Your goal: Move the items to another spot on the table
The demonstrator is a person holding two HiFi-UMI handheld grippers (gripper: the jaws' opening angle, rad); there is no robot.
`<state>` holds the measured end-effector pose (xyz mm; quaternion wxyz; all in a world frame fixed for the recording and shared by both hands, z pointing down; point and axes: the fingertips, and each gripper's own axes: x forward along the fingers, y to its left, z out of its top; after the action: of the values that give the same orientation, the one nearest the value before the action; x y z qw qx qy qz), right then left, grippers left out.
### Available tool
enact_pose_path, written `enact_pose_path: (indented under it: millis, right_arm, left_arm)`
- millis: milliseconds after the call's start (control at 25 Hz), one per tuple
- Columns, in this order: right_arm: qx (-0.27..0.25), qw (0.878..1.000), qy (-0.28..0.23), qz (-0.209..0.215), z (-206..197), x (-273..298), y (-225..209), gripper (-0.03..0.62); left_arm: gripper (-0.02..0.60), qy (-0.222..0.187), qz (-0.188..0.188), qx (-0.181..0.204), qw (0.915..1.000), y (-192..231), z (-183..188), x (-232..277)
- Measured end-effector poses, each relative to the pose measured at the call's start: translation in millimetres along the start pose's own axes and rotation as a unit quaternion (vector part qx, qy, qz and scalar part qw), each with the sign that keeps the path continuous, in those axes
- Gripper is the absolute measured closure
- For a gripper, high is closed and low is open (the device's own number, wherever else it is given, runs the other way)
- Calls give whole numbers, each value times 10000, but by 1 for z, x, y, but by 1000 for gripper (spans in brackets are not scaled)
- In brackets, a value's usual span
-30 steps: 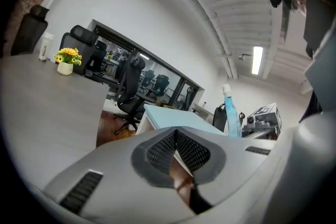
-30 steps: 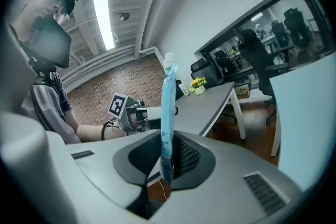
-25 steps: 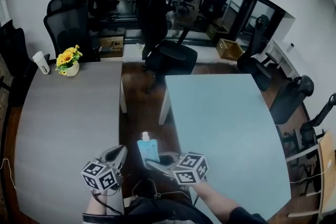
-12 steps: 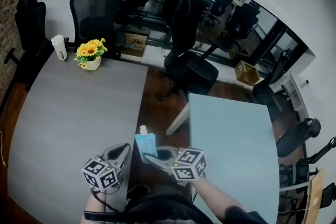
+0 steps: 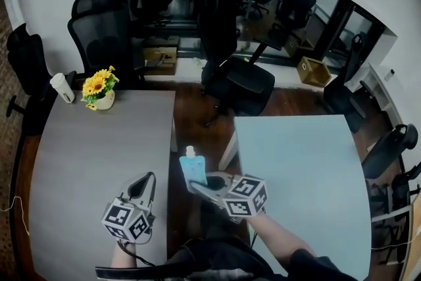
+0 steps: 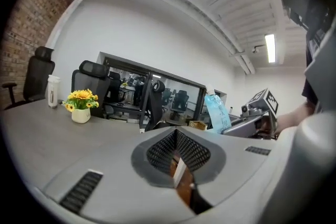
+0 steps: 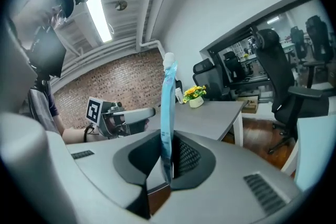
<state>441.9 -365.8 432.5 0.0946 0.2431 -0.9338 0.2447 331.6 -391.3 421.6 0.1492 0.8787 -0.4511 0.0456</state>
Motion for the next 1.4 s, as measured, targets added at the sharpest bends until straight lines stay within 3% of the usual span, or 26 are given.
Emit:
enact_pose_path:
  millis: [200,480,640,760,960,1160,1280,1400]
  right_arm:
    - [132,9990,-414,-40,28,-9,-66,554]
    - [223,9938,-1061,238,85,-13,-158,553]
    - [382,9889,-1346,500,106,-14,-189,554]
    - [557,9837,-1553,712,115,-21,-199,554]
    - [525,9892,-1223,620,101,-29,-218,554]
    - [554,9924,-1075,235,100,-39,-249,554]
    - [409,9953,-881,-54,102,-40,-267,554]
    - [421,9952,-871,-169,113,-38,-281,554]
  left_arm:
    - [575,133,232,196,9994,15,24,45]
    - [575,186,767,931,9925,25,82,131]
    - [575,-7,704,601,9957,22,114,172]
    - [575,247,591,468,9969,17,119,197]
    - [575,507,330,625,9962,7,110,239]
    - [575,869,197,666,9938,16,104,278]
    - [575,624,47,353,9974,27,116,298]
    - [575,404,82,397,9984,47,130,315]
